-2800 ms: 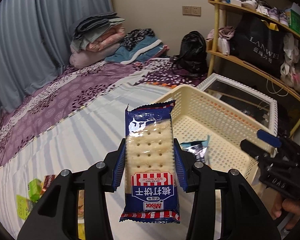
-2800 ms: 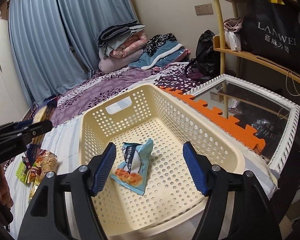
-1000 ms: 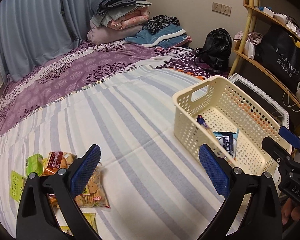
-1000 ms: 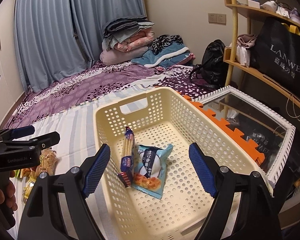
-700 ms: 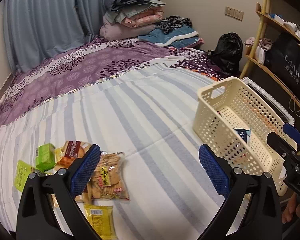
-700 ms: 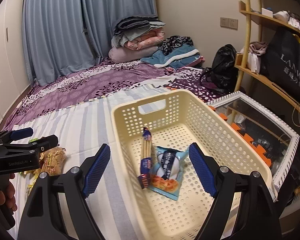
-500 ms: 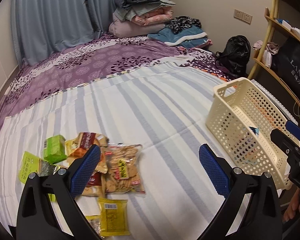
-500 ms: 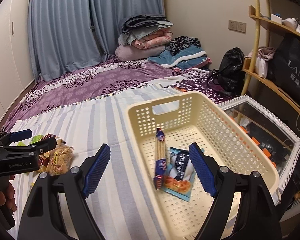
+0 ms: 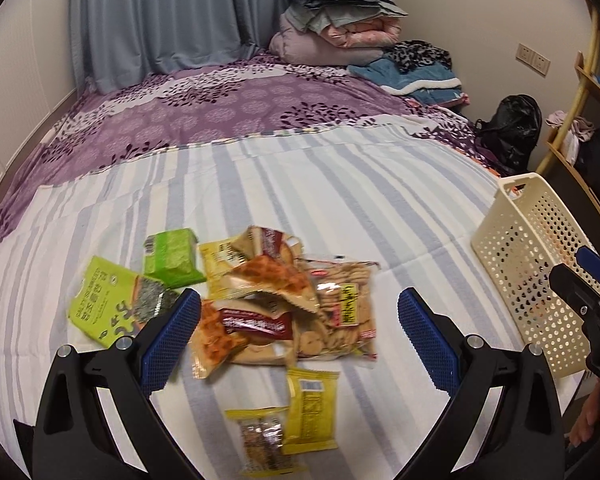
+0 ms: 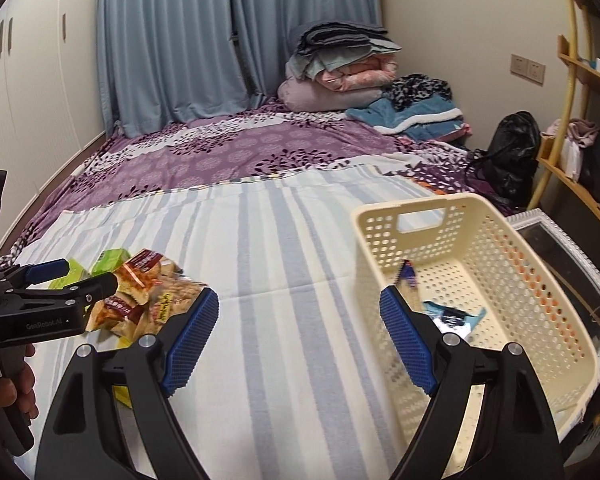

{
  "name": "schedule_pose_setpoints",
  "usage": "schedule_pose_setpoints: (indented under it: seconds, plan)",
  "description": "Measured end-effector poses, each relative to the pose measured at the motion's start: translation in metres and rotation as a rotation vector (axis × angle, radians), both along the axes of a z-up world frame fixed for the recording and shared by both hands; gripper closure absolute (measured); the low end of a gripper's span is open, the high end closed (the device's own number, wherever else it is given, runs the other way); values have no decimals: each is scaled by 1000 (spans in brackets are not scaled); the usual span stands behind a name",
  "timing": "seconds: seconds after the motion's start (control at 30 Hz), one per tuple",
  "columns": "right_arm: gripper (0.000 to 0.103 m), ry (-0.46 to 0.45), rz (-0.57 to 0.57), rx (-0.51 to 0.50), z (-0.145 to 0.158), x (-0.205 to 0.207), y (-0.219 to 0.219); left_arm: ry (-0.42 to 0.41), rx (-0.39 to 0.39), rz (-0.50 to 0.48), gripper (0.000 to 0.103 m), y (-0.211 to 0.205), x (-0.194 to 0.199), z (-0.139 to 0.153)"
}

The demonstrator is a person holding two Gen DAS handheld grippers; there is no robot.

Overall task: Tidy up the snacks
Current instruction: 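Move both grippers back over the remaining snack pile, then grasp the clear cookie bag with the right gripper while the left grasps the green seaweed pack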

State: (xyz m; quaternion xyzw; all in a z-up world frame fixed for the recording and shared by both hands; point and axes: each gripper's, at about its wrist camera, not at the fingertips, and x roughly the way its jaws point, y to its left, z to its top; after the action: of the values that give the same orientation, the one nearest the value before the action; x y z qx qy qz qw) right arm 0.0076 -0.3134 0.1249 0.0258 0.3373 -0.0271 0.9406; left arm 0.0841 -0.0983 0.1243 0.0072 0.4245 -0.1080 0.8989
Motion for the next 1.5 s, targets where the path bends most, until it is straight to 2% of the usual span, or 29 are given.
schedule_pose_setpoints:
  seconds: [0.27, 0.43, 0.57, 1.13, 1.5]
  plan:
    - [20, 78, 103, 106, -28, 14, 33, 36, 2, 88, 3, 45, 1, -17]
    - [20, 124, 153, 126, -44, 23, 51, 48, 5, 127, 3, 67, 4, -25]
    - [16, 153, 169, 139, -53, 32, 58, 55, 2, 156, 3, 80, 8, -28]
    - [15, 255, 203, 170, -87, 86, 99, 83, 2, 243, 3, 120, 28, -47]
    - [15, 287, 222, 93, -113, 112, 131, 98, 3, 276, 3, 136, 39, -56]
